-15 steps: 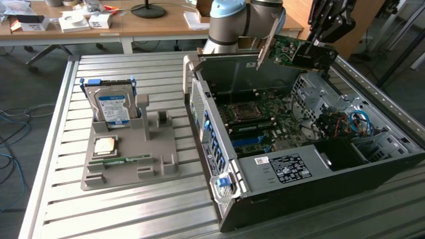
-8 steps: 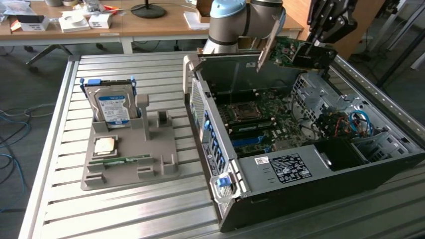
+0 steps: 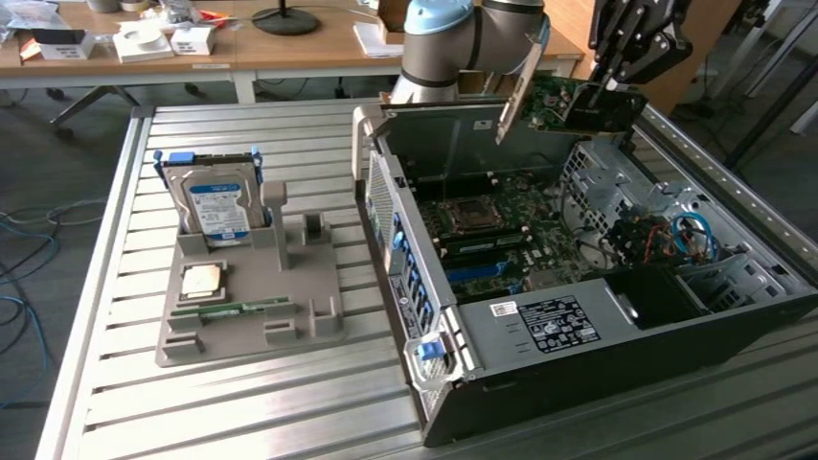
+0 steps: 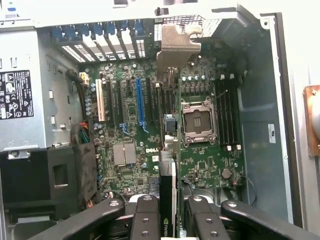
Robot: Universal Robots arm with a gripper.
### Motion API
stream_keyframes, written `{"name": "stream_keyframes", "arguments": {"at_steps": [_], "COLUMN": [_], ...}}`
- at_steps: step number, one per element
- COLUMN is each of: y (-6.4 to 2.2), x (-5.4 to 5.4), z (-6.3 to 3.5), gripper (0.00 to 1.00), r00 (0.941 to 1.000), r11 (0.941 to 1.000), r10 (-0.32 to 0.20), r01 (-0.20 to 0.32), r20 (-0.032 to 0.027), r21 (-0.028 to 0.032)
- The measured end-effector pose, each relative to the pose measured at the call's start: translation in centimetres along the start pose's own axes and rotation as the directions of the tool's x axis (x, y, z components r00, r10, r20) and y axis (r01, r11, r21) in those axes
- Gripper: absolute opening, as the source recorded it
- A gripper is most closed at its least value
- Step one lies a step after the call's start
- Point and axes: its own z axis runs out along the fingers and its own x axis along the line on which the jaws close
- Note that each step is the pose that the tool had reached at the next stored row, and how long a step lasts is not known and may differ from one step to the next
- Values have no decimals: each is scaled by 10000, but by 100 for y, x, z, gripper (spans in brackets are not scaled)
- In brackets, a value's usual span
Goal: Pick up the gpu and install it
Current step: 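Insert the gpu into the slot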
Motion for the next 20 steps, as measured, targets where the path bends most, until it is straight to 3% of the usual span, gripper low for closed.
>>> {"name": "stream_keyframes", "arguments": {"at_steps": [3, 4, 14, 19, 20], "y": [0, 4, 31, 33, 36], "x": [0, 0, 4, 4, 4], "z": [1, 2, 21, 22, 23], "gripper": [26, 26, 26, 26, 26], "r00": [10000, 10000, 9996, 9996, 9995], "r11": [10000, 10000, 9982, 9980, 9977], "r10": [-2, -13, -283, -298, -300], "r01": [2, 13, 281, 295, 298], "r20": [0, 3, 32, 34, 39], "r21": [0, 25, 532, 562, 602]}}
